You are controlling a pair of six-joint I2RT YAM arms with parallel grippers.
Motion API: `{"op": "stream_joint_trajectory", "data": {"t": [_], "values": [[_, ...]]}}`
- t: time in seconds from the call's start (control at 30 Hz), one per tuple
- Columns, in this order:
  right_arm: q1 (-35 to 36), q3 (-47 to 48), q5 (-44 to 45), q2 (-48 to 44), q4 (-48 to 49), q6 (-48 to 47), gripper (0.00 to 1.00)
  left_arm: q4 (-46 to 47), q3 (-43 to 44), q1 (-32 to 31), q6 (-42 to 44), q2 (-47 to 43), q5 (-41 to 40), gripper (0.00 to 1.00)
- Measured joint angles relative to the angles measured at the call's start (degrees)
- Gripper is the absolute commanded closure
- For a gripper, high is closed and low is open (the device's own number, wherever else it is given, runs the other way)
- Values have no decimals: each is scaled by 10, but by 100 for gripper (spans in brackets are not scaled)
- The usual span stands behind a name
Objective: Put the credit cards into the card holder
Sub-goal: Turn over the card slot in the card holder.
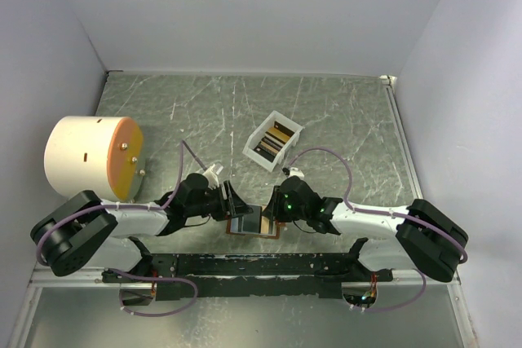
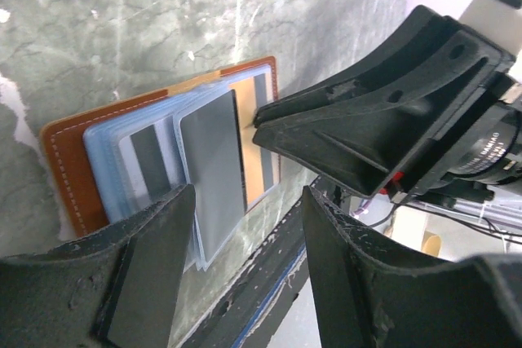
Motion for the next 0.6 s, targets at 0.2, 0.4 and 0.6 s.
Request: {"op": "stream_joint_trajectory", "data": {"t": [0.2,0.4,0.6], "values": [[0,0,0,0,0,0,77,24,0,0,-8,0,9,34],[0,0,0,0,0,0,77,49,0,0,-16,2,21,34],[0,0,0,1,1,0,77,81,0,-5,-24,24,31,33]]}}
